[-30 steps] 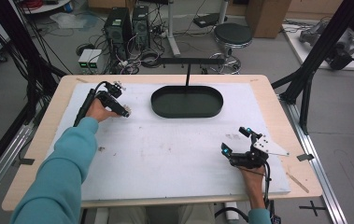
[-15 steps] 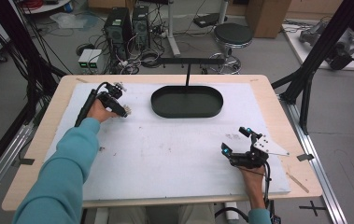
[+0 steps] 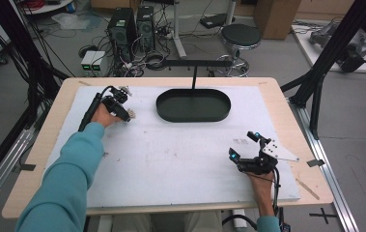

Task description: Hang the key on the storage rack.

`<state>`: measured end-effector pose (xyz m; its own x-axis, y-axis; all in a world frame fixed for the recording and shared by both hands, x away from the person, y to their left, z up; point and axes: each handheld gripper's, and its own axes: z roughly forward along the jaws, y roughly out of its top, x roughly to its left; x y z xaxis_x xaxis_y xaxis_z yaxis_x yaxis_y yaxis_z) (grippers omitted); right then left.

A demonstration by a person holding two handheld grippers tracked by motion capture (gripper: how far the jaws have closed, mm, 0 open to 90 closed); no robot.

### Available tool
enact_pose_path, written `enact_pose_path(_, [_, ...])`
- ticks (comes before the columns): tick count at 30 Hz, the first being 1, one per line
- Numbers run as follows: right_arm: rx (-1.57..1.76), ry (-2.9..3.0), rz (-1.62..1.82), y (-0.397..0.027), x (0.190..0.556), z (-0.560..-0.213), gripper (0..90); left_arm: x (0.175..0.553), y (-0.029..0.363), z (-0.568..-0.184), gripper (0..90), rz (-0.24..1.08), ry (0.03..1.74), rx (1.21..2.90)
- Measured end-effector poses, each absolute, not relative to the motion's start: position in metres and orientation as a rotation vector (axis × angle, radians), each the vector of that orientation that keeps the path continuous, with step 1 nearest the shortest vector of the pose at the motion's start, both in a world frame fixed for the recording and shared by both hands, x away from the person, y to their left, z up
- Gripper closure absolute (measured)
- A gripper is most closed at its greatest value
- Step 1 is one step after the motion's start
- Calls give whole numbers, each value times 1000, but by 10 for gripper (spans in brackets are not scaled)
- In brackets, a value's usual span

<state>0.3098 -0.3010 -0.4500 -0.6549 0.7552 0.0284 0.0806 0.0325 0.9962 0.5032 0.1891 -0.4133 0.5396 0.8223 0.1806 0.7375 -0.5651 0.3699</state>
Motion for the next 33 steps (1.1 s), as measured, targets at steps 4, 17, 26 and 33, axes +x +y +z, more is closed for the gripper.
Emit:
enact_pose_path(4, [845,1791,1671,-301,310,-450,5,503,188,-413,488,493,1319,2525])
enact_pose_path(17, [845,1797,1675,-301,310,-450,5,502,188,-411,686,460,1338,2518])
enact_pose_path(26, [843,1795,1673,-301,310,-450,5,502,191,-410,773,431,1349,2503])
enact_pose_path(33, [843,1797,1672,-301,310,-450,5,503,194,-410,743,440,1355,2488])
